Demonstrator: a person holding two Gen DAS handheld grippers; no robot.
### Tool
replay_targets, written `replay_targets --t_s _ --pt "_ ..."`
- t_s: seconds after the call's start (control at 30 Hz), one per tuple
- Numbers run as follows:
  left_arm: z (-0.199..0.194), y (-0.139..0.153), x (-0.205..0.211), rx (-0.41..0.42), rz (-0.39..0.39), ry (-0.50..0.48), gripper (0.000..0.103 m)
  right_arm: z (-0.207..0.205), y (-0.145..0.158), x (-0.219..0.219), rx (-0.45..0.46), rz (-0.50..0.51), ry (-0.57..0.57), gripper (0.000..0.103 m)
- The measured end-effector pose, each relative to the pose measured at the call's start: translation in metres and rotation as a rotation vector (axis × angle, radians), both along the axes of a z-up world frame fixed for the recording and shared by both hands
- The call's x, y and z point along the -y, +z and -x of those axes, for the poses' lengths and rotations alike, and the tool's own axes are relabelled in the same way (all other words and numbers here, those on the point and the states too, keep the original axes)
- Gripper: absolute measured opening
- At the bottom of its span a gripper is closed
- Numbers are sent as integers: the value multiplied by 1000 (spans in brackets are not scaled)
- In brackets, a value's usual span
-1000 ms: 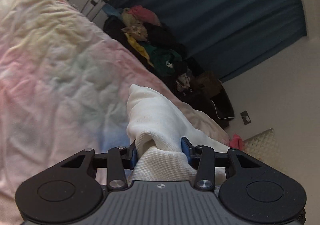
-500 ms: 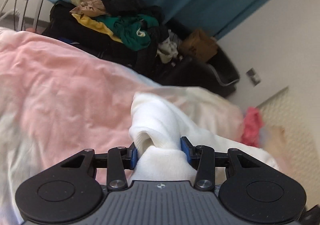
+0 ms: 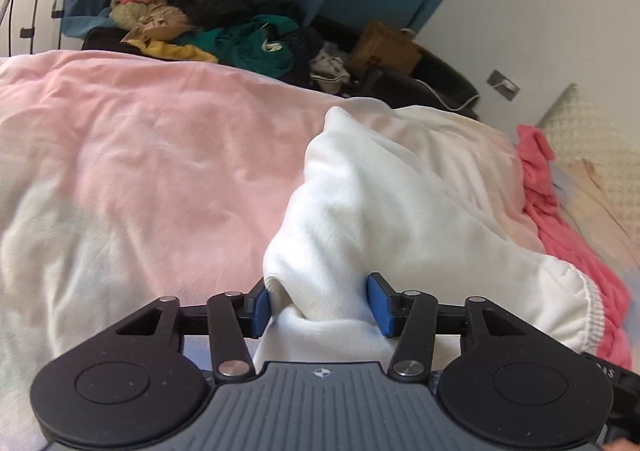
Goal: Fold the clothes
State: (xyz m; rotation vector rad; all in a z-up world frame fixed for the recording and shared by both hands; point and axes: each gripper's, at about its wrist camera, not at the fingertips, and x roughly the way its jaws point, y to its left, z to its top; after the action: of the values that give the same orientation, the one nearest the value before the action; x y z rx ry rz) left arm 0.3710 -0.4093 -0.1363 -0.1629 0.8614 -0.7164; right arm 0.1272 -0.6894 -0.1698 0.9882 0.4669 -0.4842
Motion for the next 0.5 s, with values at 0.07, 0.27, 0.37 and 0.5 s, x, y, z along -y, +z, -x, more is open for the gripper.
replay_targets --t_s 0.07,0.27,0.37,0.5 --pt "4 11 -6 13 -34 -12 54 8 11 -2 -24 -13 -14 43" --pt "44 72 -46 75 -83 -8 59 44 73 -23 -60 45 -40 43" --pt "74 114 -65 132 -75 -1 62 64 111 -36 -49 125 -28 43" --pt "123 172 -87 205 -42 -12 64 96 164 -62 -24 230 10 43"
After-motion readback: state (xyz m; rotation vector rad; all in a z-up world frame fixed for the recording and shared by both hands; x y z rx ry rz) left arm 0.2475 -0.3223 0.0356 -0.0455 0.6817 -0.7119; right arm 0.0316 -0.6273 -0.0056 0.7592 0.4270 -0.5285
